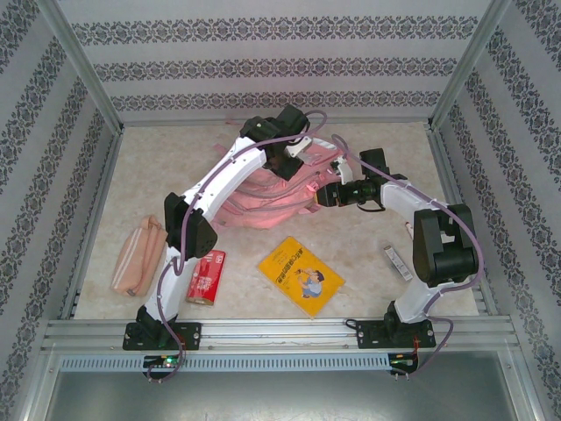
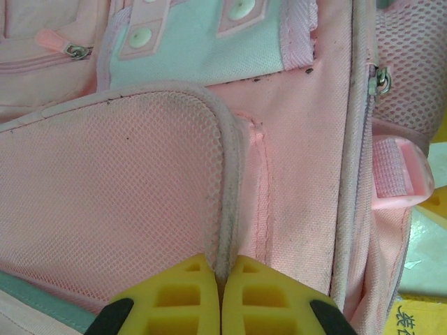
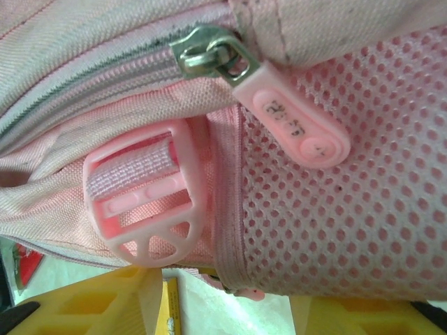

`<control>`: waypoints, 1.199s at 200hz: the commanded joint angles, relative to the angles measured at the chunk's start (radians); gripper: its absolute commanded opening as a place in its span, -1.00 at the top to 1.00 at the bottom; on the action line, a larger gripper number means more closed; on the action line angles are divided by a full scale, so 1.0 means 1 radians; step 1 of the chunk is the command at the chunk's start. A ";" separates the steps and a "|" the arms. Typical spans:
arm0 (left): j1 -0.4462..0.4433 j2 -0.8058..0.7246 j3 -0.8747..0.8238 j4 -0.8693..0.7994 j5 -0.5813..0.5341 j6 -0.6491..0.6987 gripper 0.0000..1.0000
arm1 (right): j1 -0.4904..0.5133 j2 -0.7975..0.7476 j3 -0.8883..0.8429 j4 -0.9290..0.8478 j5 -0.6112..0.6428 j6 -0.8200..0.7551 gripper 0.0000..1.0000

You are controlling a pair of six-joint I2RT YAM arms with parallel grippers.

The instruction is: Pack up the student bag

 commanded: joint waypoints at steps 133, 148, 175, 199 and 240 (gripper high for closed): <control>0.016 -0.110 0.059 0.083 0.004 -0.070 1.00 | 0.028 -0.049 -0.055 -0.031 -0.021 -0.027 0.13; 0.017 -0.110 0.059 0.077 0.013 -0.066 1.00 | 0.031 -0.042 -0.038 -0.030 0.015 -0.031 0.12; 0.017 -0.115 0.059 0.075 0.024 -0.057 1.00 | 0.021 -0.055 -0.032 -0.016 0.122 -0.034 -0.08; 0.017 -0.124 0.058 0.078 0.036 -0.057 1.00 | 0.004 -0.068 -0.037 0.006 0.102 -0.043 -0.12; 0.017 -0.132 0.058 0.083 0.068 -0.072 1.00 | 0.009 -0.031 -0.006 0.006 -0.011 -0.061 -0.03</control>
